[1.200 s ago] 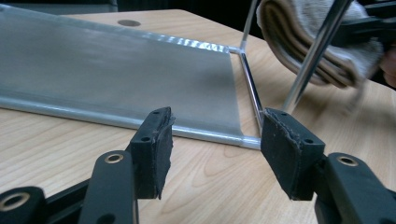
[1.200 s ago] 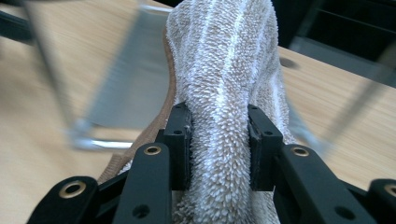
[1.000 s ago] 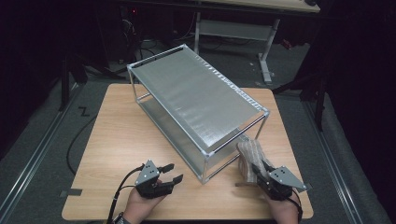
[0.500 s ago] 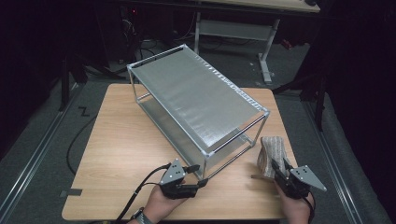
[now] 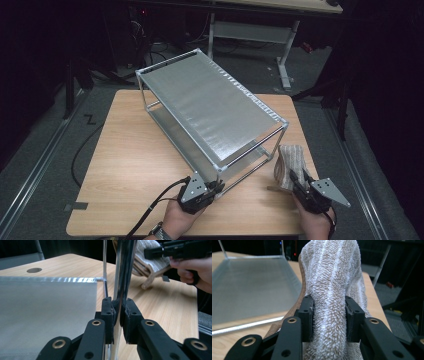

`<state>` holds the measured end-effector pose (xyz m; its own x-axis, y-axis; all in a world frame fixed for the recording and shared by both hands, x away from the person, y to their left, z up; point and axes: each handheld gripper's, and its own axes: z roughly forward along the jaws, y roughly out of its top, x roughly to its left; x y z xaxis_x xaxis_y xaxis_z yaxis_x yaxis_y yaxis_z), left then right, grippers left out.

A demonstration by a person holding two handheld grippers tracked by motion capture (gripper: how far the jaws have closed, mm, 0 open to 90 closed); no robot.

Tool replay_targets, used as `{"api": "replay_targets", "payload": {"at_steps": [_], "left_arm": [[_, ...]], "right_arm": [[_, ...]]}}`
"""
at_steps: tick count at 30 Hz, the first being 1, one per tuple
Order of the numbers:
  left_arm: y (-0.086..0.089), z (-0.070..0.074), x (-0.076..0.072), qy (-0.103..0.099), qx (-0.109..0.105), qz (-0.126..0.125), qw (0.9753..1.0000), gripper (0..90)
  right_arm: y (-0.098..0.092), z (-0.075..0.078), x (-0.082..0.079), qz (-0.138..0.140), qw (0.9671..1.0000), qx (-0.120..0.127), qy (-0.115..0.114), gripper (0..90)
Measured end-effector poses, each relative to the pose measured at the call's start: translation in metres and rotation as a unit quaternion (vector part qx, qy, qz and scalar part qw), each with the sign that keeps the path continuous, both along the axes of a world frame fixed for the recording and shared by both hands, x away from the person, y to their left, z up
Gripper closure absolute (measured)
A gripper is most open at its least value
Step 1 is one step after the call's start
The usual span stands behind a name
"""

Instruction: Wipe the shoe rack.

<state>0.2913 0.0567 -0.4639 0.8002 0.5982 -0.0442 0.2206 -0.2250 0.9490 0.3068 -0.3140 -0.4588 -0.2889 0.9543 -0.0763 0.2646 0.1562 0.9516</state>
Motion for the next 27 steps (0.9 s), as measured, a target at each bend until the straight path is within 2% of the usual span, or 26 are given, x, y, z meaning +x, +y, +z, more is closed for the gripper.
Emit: {"api": "replay_targets", "payload": {"at_steps": [3, 6, 9, 11, 14, 17, 22, 27], "left_arm": [[0.009, -0.001, -0.009, -0.002, -0.001, 0.004, 1.0000, 80.7], [0.018, -0.001, -0.020, -0.004, -0.003, 0.001, 1.0000, 80.6], [0.022, -0.001, -0.025, -0.005, -0.001, -0.007, 1.0000, 80.7], [0.024, -0.002, -0.027, -0.008, -0.001, -0.014, 0.9999, 80.9], [0.027, -0.001, -0.028, -0.012, 0.004, -0.030, 0.9995, 81.2], [0.028, -0.001, -0.027, -0.010, 0.008, -0.037, 0.9992, 81.3], [0.031, 0.001, -0.027, -0.009, 0.016, -0.052, 0.9985, 81.2], [0.032, 0.003, -0.026, -0.006, 0.023, -0.056, 0.9982, 81.1]], "right_arm": [[0.004, 0.005, -0.003, 0.012, 0.9995, 0.008, -0.029, 64.6], [0.009, 0.009, -0.003, 0.030, 0.9983, 0.014, -0.047, 64.6], [0.017, 0.011, -0.003, 0.056, 0.9957, 0.008, -0.073, 64.4], [0.022, 0.011, -0.002, 0.061, 0.9948, 0.001, -0.082, 63.4], [0.029, 0.009, 0.004, 0.046, 0.9957, -0.010, -0.079, 60.7], [0.031, 0.006, 0.013, 0.027, 0.9975, -0.011, -0.064, 58.6], [0.036, 0.004, 0.026, 0.021, 0.9981, -0.004, -0.057, 52.8], [0.043, 0.007, 0.042, 0.028, 0.9987, 0.007, -0.043, 39.2]]}}
